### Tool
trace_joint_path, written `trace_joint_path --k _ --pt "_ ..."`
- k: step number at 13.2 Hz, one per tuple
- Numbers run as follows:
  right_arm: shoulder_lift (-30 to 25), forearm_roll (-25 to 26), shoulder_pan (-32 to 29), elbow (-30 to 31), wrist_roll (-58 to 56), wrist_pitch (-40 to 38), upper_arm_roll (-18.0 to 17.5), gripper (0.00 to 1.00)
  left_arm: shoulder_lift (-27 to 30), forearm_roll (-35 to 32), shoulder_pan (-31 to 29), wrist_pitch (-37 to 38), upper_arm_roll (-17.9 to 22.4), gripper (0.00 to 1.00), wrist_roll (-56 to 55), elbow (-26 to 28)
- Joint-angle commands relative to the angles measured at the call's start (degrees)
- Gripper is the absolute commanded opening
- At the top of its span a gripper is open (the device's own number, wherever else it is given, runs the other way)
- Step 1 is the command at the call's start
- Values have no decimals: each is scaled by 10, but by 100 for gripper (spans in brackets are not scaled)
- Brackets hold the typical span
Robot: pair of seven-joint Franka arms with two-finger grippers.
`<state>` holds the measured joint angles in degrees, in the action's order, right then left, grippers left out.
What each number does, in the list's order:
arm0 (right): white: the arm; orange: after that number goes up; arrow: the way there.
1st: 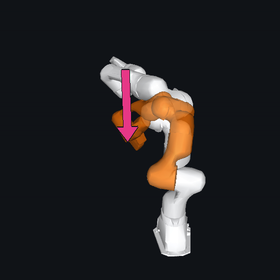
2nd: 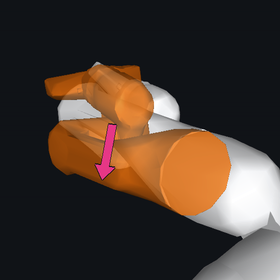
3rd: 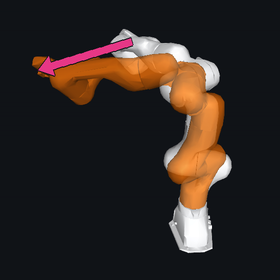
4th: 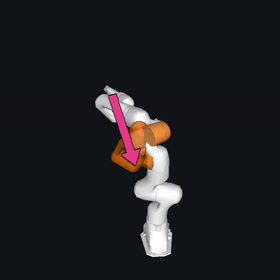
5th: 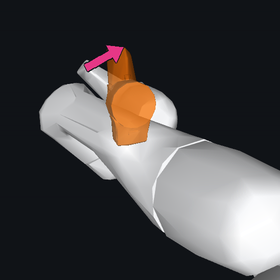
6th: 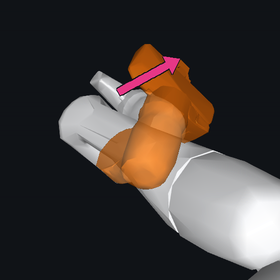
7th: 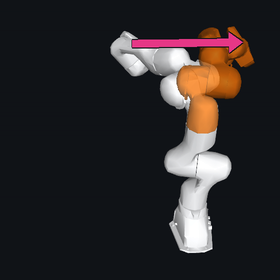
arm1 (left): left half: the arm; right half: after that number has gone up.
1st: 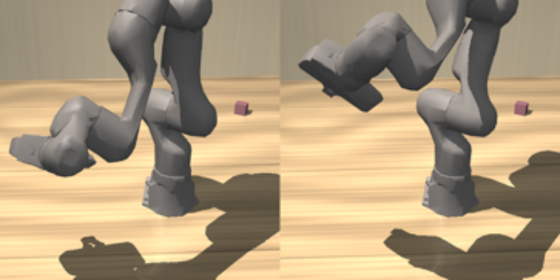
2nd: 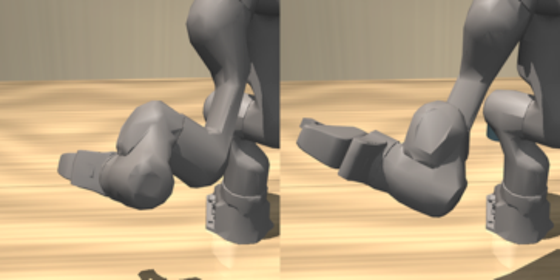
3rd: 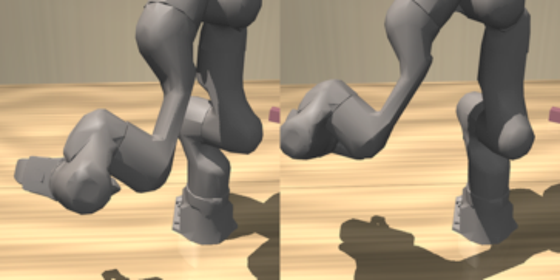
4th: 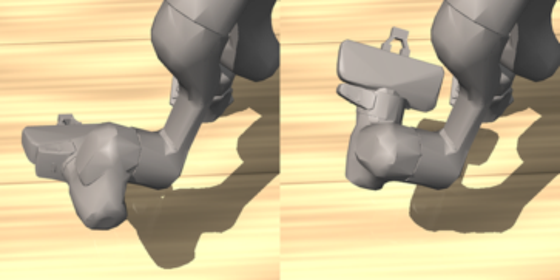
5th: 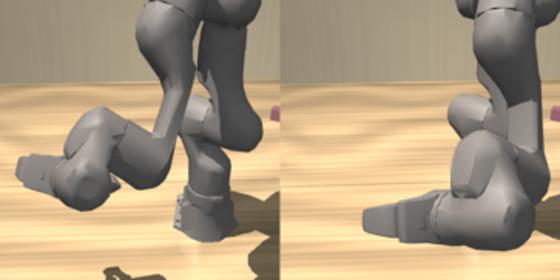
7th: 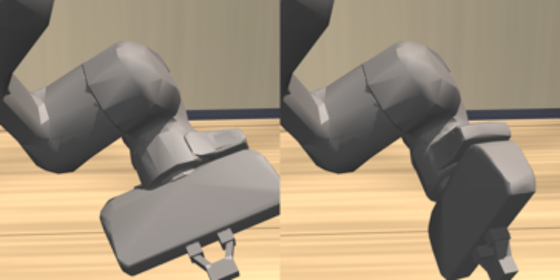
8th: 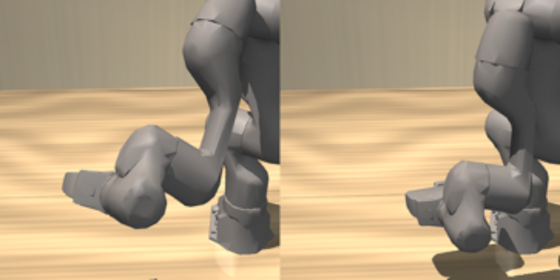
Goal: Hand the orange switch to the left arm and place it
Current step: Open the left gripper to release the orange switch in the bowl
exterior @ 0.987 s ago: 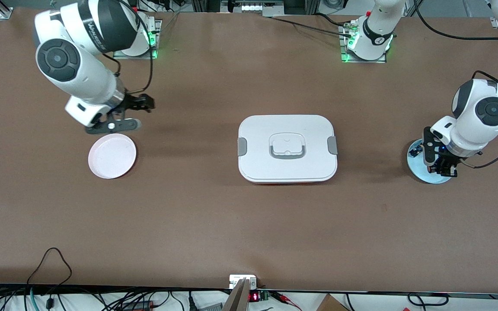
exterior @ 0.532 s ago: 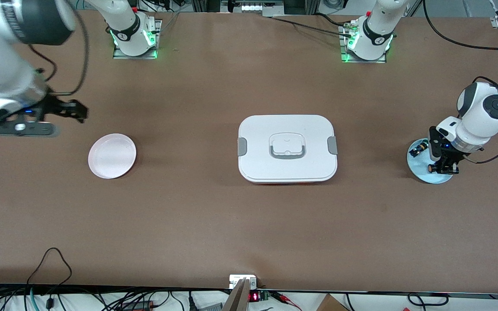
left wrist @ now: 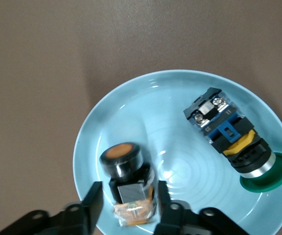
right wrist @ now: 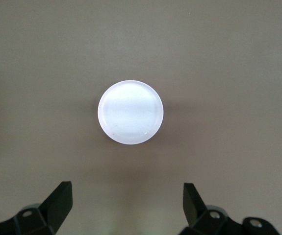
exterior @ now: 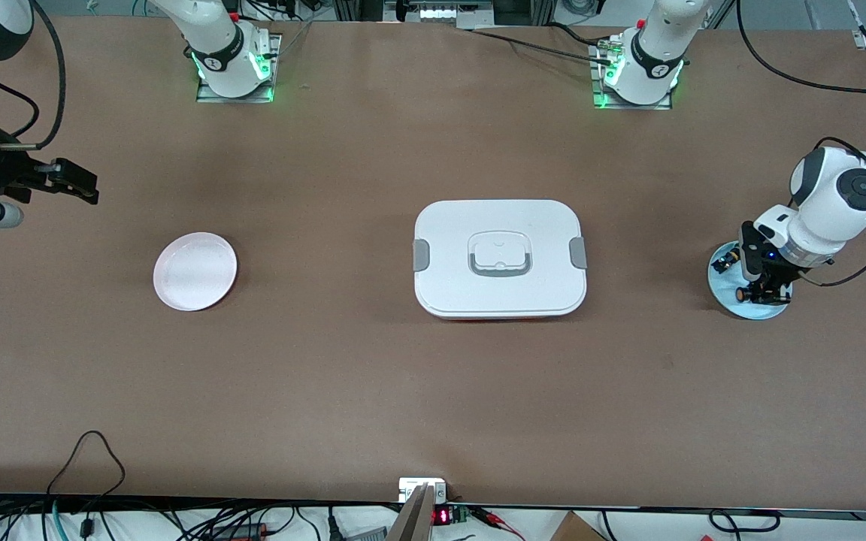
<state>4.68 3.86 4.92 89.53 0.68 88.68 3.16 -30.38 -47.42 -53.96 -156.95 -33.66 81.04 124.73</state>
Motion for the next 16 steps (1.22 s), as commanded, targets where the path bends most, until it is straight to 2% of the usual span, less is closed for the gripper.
trace_joint_path --k 1,3,5,6,7,10,16 --pt "-33 -15 2 52 -9 30 2 100 2 -13 -5 23 -12 100 5 -10" --pt "-92 -15 2 155 -9 126 2 100 23 -6 -11 53 -36 100 4 -12" --pt "-92 -14 -1 139 -9 104 3 100 47 24 -47 134 -109 100 1 -26" --pt "-86 -14 -2 123 -9 87 3 100 48 63 -74 212 -166 100 1 -54" --pt "-85 -14 -1 113 -8 80 3 100 46 93 -79 289 -200 100 -3 -89" --pt "-84 -14 -2 110 -9 78 3 100 45 138 -38 454 -226 100 -53 -181" --pt "-78 -14 -3 109 -10 79 10 100 45 174 90 667 -230 100 -233 -315"
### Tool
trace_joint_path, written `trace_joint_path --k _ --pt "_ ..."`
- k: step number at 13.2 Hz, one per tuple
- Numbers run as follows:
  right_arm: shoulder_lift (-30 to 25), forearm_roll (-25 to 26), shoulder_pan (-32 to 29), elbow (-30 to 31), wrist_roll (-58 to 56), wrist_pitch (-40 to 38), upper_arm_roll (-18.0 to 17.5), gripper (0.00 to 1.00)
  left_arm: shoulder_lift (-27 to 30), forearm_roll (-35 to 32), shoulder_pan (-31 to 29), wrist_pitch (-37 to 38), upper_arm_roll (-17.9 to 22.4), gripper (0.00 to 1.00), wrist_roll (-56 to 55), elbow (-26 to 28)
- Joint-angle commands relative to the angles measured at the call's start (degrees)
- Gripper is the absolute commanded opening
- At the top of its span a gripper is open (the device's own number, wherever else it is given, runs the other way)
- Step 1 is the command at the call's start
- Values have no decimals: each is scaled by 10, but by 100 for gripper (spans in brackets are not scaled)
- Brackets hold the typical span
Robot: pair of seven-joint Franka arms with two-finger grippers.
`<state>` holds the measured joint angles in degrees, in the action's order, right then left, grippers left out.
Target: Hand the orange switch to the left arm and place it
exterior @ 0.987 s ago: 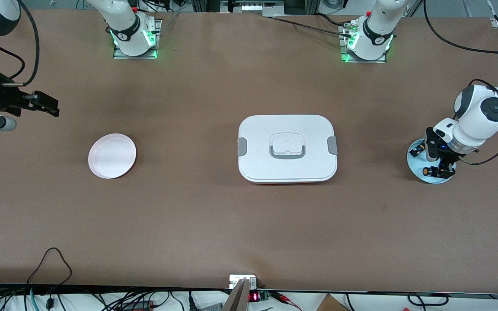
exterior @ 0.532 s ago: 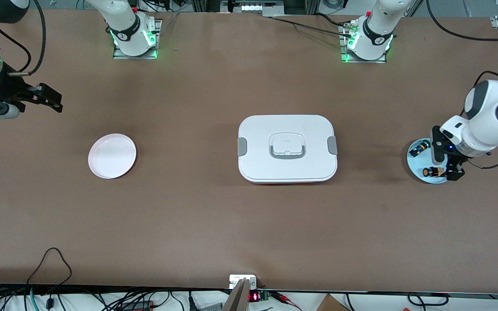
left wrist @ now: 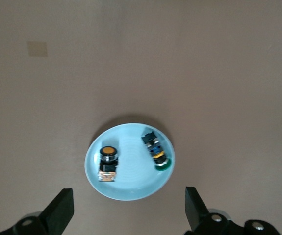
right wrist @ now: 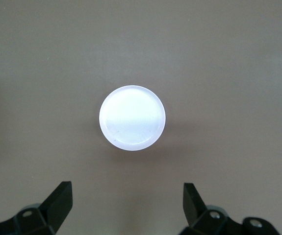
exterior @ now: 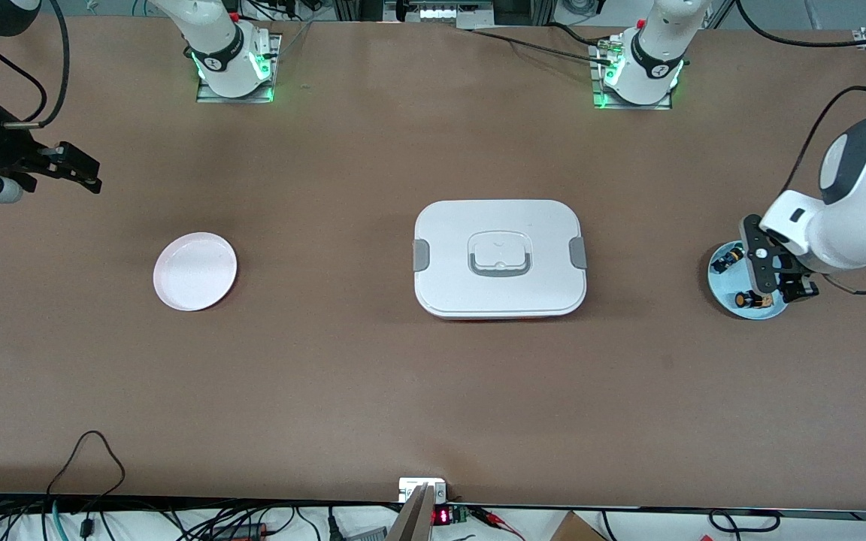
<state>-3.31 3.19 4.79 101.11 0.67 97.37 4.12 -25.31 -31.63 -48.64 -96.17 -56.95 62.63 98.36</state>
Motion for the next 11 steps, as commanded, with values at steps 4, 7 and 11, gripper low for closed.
trace_joint_path --k 4,7,11 --pt "4 -13 -3 -30 -10 -9 1 100 0 45 95 132 4 100 -164 -107" --pt "3 -13 -3 -31 -12 -15 2 100 48 98 142 144 51 100 -263 -120" --pt "8 -13 -3 -43 -11 -42 2 100 124 252 268 119 249 100 -436 -110"
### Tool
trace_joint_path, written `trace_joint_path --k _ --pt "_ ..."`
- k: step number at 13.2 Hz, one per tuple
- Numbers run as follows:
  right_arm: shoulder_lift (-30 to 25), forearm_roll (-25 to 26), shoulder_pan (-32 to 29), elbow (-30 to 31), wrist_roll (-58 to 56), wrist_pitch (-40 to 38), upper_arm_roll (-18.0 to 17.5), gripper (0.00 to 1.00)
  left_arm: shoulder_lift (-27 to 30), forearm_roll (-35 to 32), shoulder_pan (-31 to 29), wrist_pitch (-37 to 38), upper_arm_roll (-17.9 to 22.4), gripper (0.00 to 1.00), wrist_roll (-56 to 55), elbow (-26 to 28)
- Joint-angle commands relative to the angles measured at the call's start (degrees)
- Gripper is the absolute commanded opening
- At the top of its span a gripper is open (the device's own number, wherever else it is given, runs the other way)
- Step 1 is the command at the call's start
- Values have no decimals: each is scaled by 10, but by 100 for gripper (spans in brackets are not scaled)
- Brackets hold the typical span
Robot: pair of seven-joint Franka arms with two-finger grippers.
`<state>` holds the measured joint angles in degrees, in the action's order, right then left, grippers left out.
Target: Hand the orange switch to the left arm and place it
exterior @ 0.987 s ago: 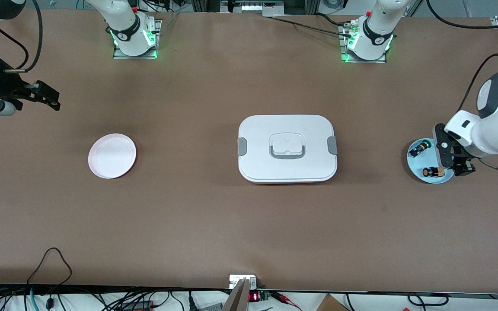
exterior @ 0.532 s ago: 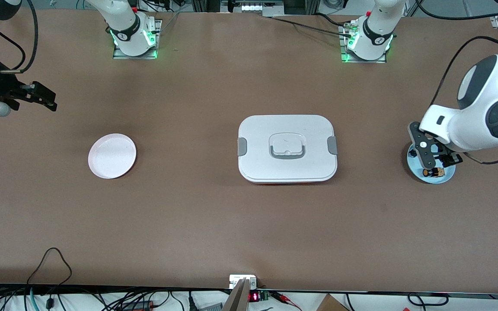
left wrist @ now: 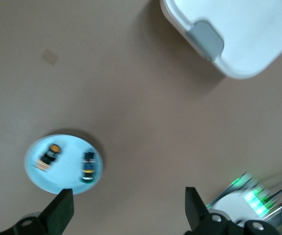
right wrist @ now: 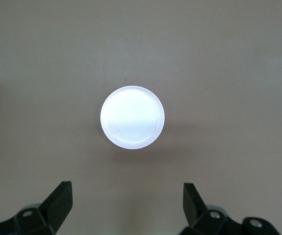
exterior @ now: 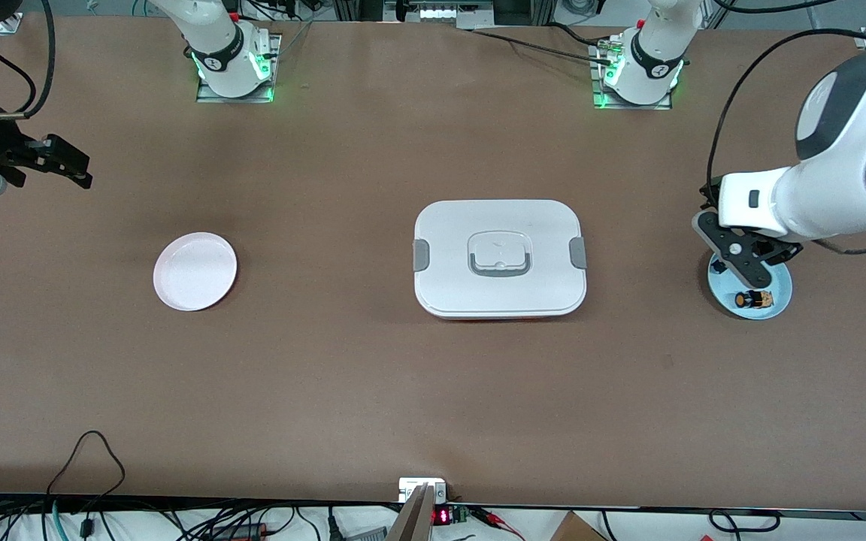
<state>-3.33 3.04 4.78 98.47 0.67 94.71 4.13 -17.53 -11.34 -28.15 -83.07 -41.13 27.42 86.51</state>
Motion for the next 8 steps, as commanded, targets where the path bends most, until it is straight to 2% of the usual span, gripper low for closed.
trace_joint_path --k 1,2,4,6,8 --pt "10 -10 -3 -17 -11 -15 2 100 63 66 97 -30 129 100 -145 20" --pt "10 -10 -3 -17 -11 -15 2 100 83 93 135 -55 176 100 -215 32" --pt "10 -10 -4 -17 -12 -16 2 100 132 125 212 -133 273 100 -313 95" --pt "10 -10 -4 -18 -12 -16 2 100 174 161 287 -169 370 100 -328 146" --pt "10 -11 -4 -18 -12 -16 3 100 205 164 334 -170 423 100 -330 174"
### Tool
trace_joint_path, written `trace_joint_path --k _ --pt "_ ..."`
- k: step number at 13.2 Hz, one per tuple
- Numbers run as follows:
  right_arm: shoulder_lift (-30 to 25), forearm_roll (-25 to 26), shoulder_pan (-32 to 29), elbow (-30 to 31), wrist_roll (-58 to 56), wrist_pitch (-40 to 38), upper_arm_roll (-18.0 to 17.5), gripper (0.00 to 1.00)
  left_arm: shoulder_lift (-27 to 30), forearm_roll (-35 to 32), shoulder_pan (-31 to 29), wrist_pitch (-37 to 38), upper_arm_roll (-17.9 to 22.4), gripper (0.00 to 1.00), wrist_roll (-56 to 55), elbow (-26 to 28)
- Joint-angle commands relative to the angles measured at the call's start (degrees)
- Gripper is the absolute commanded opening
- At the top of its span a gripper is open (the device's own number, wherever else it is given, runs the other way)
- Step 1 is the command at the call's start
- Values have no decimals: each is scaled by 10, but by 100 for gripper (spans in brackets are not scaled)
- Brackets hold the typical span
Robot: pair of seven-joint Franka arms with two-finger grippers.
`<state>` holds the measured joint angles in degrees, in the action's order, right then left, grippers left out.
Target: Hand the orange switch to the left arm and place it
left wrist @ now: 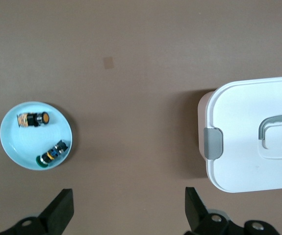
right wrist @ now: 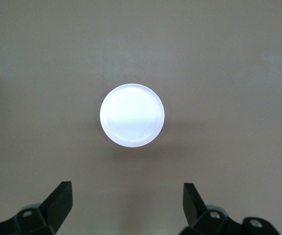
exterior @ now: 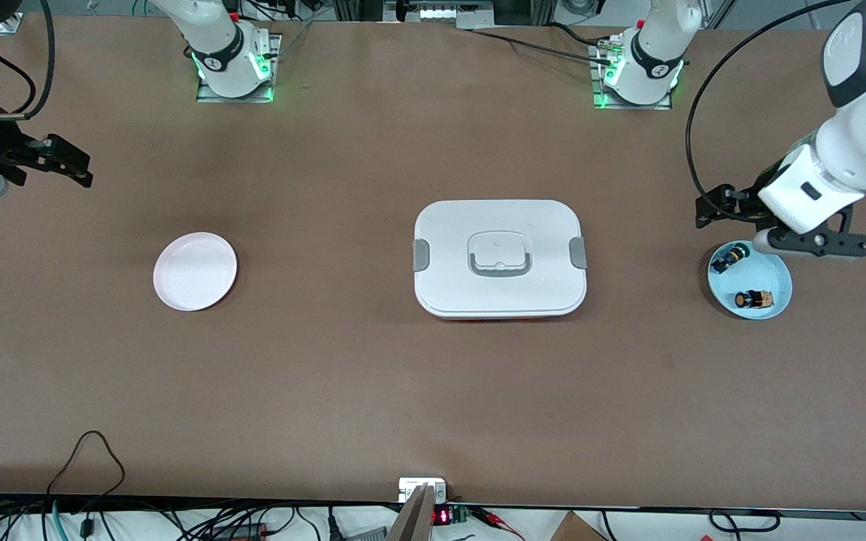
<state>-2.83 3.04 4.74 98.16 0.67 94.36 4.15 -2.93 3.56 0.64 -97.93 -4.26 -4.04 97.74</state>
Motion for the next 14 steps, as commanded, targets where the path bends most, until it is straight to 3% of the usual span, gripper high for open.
trace_joint_path --k 1,3,5,14 --pt "4 -11 -3 -17 -12 -13 2 100 76 13 64 -21 70 100 -17 76" --pt "5 -11 -3 -25 -12 -16 2 100 100 4 83 -20 90 100 -11 92" --pt "5 -11 -3 -26 -12 -16 2 100 97 -40 89 -18 86 100 -5 83" --pt "5 -11 -3 -26 -11 -17 2 100 89 -40 87 -15 85 100 -4 78"
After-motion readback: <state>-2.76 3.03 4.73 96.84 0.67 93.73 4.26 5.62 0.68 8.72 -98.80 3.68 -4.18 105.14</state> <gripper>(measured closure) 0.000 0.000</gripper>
